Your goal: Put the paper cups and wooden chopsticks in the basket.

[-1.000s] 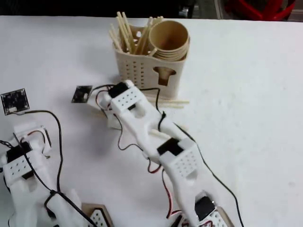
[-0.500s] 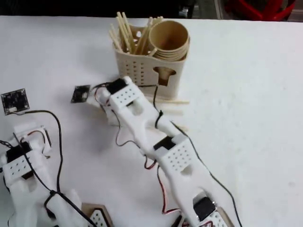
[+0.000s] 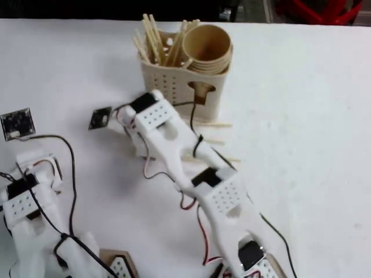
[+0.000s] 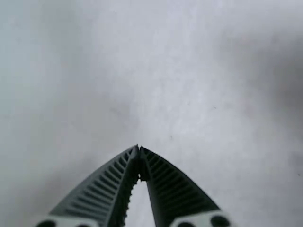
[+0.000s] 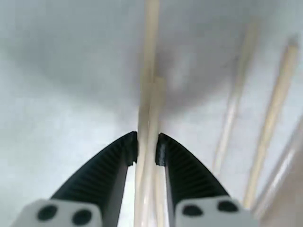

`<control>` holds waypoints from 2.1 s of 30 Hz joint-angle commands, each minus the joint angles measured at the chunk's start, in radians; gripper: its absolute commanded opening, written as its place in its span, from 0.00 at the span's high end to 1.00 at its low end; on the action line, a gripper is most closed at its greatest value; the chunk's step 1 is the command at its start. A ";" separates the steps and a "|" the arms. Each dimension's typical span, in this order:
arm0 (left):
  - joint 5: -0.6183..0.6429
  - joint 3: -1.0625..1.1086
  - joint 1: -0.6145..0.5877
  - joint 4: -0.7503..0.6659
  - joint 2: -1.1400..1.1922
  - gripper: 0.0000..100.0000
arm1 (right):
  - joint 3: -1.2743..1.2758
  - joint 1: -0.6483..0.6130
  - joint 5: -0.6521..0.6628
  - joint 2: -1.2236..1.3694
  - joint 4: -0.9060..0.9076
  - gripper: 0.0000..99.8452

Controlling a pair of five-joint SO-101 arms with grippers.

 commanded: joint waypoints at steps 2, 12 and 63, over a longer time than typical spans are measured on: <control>0.006 -0.028 -0.010 -0.018 -0.022 0.98 | -0.017 -0.008 -0.038 -0.183 0.041 0.98; 0.006 -0.028 -0.010 -0.018 -0.022 0.98 | -0.020 -0.008 -0.178 -0.476 0.047 0.98; 0.006 -0.028 -0.008 -0.020 -0.022 0.98 | 0.002 0.255 -0.750 -0.479 -1.122 0.90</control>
